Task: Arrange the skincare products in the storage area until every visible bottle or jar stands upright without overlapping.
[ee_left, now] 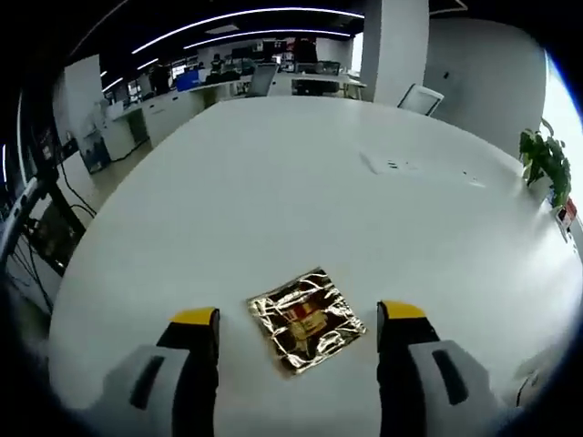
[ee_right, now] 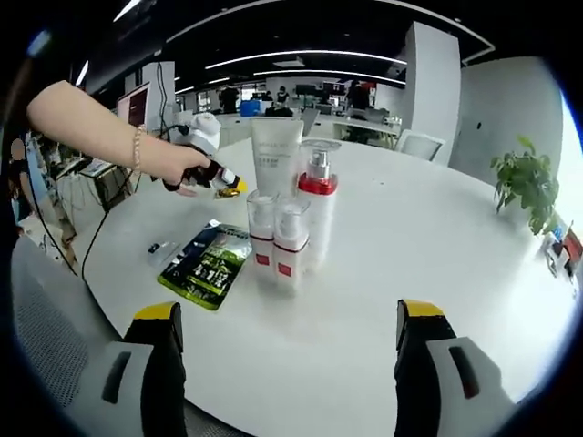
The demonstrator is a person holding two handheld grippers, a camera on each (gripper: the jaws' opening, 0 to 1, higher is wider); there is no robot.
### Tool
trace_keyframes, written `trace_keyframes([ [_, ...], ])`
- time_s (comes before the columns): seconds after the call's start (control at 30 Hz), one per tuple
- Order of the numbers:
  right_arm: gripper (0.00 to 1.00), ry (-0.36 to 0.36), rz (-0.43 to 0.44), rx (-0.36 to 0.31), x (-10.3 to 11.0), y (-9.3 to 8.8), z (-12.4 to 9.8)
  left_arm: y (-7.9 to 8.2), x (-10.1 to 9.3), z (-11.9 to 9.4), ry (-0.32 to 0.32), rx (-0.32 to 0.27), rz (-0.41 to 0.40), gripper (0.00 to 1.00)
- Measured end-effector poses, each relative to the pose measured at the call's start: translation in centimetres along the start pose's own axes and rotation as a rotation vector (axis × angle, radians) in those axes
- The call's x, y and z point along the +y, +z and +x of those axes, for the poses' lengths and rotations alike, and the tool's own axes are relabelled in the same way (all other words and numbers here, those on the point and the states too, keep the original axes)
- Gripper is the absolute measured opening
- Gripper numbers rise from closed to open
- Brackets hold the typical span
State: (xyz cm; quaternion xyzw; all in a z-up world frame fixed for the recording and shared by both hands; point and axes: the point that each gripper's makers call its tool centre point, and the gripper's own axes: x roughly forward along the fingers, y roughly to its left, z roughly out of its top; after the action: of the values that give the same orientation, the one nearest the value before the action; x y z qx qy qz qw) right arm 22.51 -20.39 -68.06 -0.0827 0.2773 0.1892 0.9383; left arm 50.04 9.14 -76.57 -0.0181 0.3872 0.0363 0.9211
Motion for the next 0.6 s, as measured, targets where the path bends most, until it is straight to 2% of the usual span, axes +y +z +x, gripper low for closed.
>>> trace_keyframes([
  [0.07, 0.97, -0.002, 0.005, -0.001, -0.09, -0.01, -0.02, -0.25, 0.08, -0.32, 0.011, 0.015, 0.007, 0.62],
  [0.23, 0.97, -0.002, 0.005, 0.006, -0.09, -0.11, 0.04, -0.10, -0.03, -0.31, 0.005, 0.000, 0.028, 0.61],
  [0.3, 0.97, -0.002, 0.007, 0.007, -0.09, -0.11, 0.05, -0.01, -0.18, -0.22, -0.007, -0.007, 0.045, 0.52],
  [0.37, 0.97, -0.002, 0.007, 0.008, -0.11, -0.14, 0.12, -0.45, -0.47, -0.25, -0.021, 0.011, 0.079, 0.35],
  [0.6, 0.96, -0.012, -0.001, 0.007, -0.24, -0.03, 0.16, -0.19, -0.82, 0.54, -0.078, 0.013, 0.097, 0.33],
])
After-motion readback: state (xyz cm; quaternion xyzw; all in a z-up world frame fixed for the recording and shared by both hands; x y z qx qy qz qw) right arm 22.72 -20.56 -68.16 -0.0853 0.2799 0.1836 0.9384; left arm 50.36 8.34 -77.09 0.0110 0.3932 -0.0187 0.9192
